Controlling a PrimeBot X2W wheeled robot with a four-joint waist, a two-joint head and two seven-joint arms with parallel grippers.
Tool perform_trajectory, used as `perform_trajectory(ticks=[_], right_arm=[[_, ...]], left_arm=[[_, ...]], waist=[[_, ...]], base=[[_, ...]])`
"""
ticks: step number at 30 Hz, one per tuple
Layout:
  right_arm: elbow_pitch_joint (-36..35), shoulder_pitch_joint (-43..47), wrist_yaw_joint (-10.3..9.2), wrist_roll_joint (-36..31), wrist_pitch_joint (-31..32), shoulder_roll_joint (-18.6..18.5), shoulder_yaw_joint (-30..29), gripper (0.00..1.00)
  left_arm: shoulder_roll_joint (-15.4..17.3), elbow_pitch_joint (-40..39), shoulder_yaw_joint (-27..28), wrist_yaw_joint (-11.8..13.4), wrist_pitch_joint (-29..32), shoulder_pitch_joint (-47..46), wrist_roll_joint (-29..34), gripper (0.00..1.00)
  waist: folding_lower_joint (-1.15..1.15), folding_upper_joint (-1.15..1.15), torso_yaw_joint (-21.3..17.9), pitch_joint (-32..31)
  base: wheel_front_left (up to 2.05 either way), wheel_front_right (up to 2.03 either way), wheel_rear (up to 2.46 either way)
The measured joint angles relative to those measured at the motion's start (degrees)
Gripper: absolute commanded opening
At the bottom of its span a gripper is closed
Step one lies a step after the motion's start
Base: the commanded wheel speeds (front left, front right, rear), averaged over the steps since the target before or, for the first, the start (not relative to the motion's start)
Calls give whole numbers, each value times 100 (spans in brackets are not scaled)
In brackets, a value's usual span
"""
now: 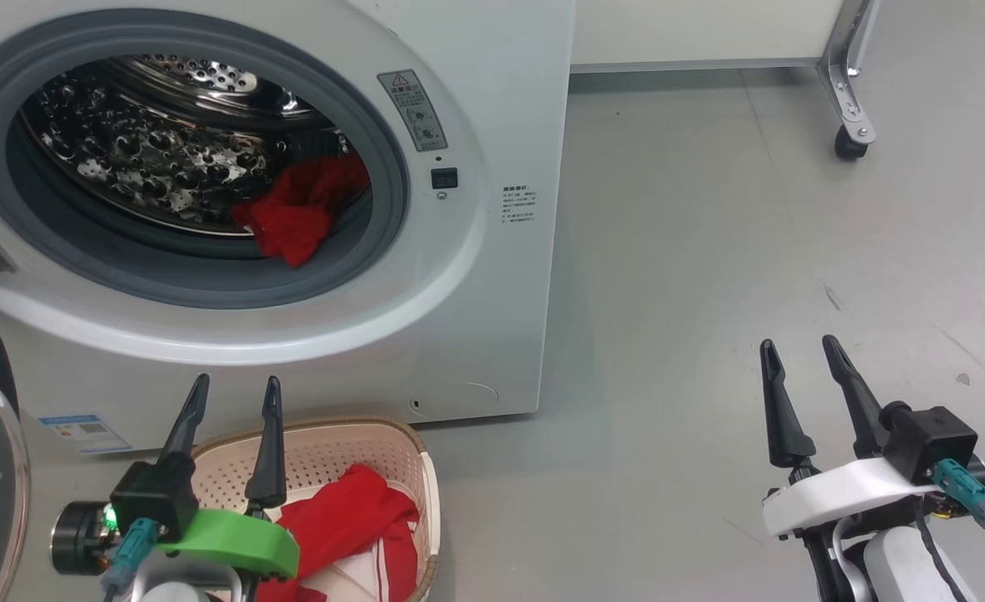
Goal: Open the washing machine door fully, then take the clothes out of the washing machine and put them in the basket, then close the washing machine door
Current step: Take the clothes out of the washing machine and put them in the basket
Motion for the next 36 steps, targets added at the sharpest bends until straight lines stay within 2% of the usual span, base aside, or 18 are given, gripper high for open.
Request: perform_trajectory(ticks=[22,32,36], right_arm=[[-59,0,0,0,0,26,40,100],[-294,-19,0,1,0,31,143,100],[-360,-30,0,0,0,23,181,100]], left_arm=[[1,-129,-53,122,0,58,0,100],[21,-202,-35,196,0,57,155,100],[143,-215,2,202,0,43,201,100]], waist=[[0,0,-68,71],[0,0,-166,393],[0,0,-264,635]], base=[[0,0,0],[0,0,0],[0,0,0]])
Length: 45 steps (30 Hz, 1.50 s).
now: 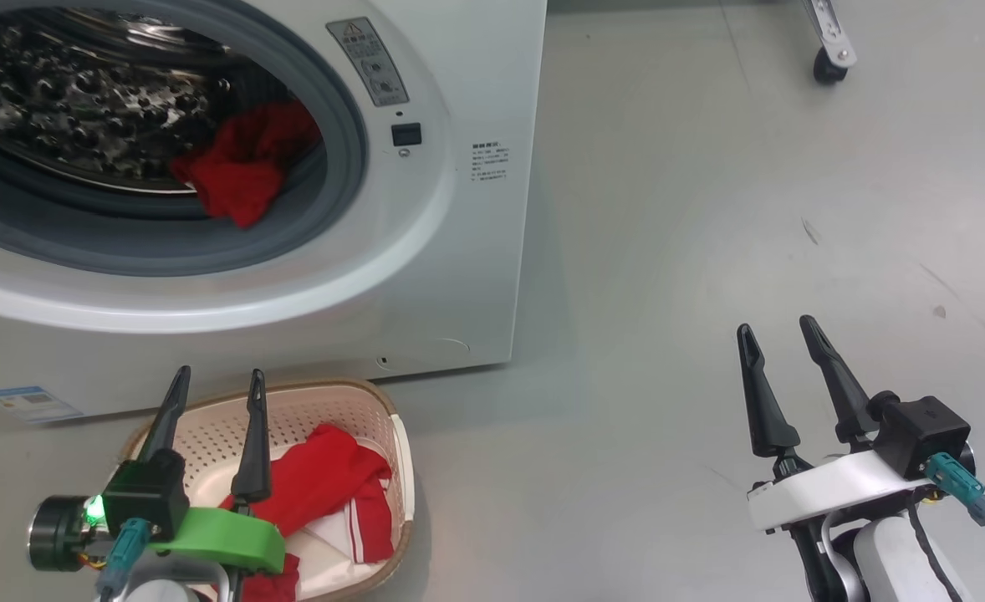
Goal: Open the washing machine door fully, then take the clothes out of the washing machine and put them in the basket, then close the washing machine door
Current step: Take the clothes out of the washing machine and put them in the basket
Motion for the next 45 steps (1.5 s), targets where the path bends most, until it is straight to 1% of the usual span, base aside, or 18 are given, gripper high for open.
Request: perform_trajectory(ticks=[4,10,16,21,25,26,29,36,39,45], right_arm=[[-93,-9,0,-33,0,-63,90,100],[-236,-157,0,-41,0,-77,118,100],[-316,-331,0,-34,0,-63,146,100],[-346,-510,0,-32,0,-35,141,100],[-388,-722,0,-5,0,26,255,100],[-393,-767,0,-1,0,36,276,100],[-393,-857,0,29,0,57,356,100],[-359,-1015,0,66,0,112,469,100],[-335,-1087,0,66,-1,140,608,100],[-336,-1147,0,73,0,162,627,100]], left_arm=[[149,-1,23,49,34,-113,113,100],[371,-78,163,82,286,-580,212,100],[570,-83,455,191,771,-1263,272,100],[740,-64,608,202,1179,-1930,287,100],[775,-22,725,202,1518,-2455,113,100],[831,-2,726,202,1590,-2584,120,100],[1027,153,835,202,1855,-2942,134,100],[1303,710,946,253,2457,-3385,290,100],[1365,918,1013,263,2570,-3531,308,100],[1366,1207,1037,294,2800,-3885,308,100]], waist=[[0,0,-93,242],[0,0,-258,665],[0,0,-446,1122],[0,0,-599,1504],[0,0,-727,1780],[0,0,-759,1842],[0,0,-863,2014],[0,0,-1101,2300],[0,0,-1197,2374],[0,0,-1310,2503]], base=[[0,0,0],[0,0,0],[0,0,0],[0,0,0],[0,0,0],[0,0,0],[0,0,0],[0,0,0],[0,0,0],[0,0,0]])
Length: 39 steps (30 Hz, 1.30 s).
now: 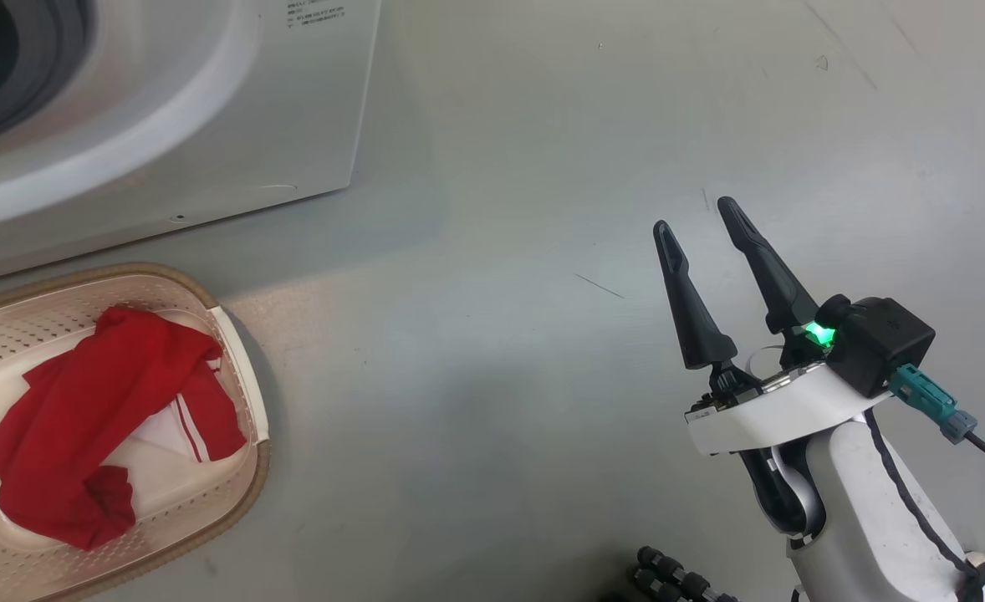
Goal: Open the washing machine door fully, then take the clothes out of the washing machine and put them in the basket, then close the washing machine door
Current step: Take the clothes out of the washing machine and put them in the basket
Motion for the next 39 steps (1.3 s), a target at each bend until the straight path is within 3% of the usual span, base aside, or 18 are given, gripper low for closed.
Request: perform_trajectory(ticks=[24,25,26,39], right_arm=[[69,-240,0,0,0,36,56,100],[75,-241,0,0,0,37,57,100],[80,-242,0,0,0,40,56,100],[171,-339,1,0,0,51,10,100]], left_arm=[[-2,979,-213,2,236,-1193,99,100],[-8,1022,-207,2,253,-1233,97,56],[-27,1055,-191,2,253,-1271,88,0],[-103,1497,-243,-18,-138,-1425,69,0]], waist=[[0,0,-126,278],[0,0,-131,285],[0,0,-135,290],[0,0,-123,240]], base=[[0,0,0],[0,0,0],[0,0,0],[0,0,0]])
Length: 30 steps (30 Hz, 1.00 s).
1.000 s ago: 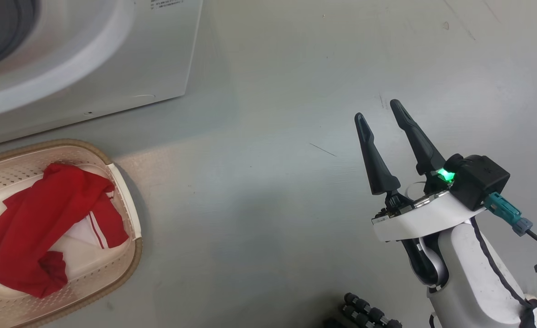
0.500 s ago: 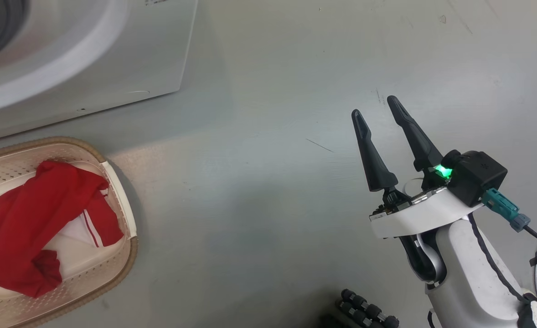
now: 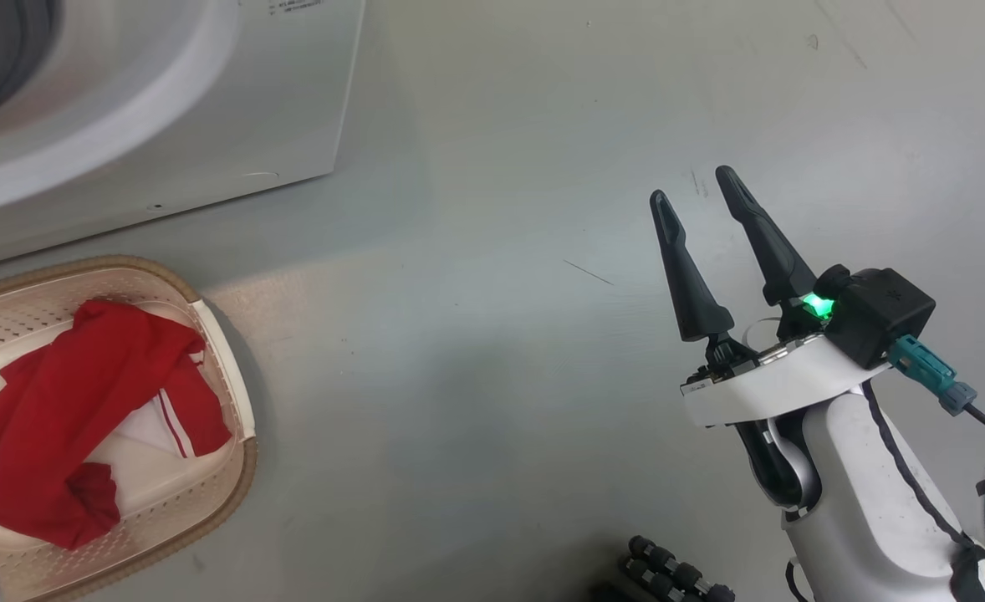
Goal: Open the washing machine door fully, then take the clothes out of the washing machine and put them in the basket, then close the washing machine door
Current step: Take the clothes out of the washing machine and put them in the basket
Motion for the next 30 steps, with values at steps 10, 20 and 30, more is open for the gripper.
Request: perform_trajectory(ticks=[10,20,30], right_arm=[[123,-9,-1,-10,0,2,-82,100],[291,85,-1,-64,-1,-12,-203,100],[426,473,-1,-136,0,-122,-256,100]], left_arm=[[-83,326,2,-191,-761,301,-74,0],[-355,620,-37,-425,-1382,970,-227,0],[-716,753,-124,-644,-1940,1679,-400,0]], waist=[[0,0,115,-379],[0,0,252,-971],[0,0,503,-1649]], base=[[0,0,0],[0,0,0],[0,0,0]])
